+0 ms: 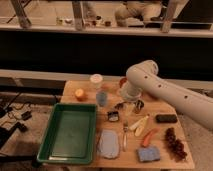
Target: Place brush in metal cup
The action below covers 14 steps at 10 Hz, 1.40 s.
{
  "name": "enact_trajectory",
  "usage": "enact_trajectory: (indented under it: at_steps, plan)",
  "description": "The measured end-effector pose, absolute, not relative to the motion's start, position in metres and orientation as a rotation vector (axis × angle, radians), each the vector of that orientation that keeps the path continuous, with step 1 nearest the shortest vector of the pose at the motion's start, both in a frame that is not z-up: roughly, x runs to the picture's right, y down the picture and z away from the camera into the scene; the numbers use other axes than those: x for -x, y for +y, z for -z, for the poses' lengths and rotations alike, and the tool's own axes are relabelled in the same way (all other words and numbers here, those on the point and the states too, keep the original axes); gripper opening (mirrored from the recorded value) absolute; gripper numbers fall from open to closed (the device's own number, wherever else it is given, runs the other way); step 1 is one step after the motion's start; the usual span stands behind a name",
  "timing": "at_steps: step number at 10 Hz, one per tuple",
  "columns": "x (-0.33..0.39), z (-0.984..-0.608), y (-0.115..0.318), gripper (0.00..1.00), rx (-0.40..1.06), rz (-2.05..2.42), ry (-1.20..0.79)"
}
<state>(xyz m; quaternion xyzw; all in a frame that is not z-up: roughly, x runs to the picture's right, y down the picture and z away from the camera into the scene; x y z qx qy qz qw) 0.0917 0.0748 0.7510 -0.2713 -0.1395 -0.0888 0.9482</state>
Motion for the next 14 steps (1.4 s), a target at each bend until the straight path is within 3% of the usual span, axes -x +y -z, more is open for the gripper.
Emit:
enact_trajectory:
  at_steps: [14]
  plan:
    - [-0.082,-0.840,0.075,0.80,0.638,0.183,-0.320]
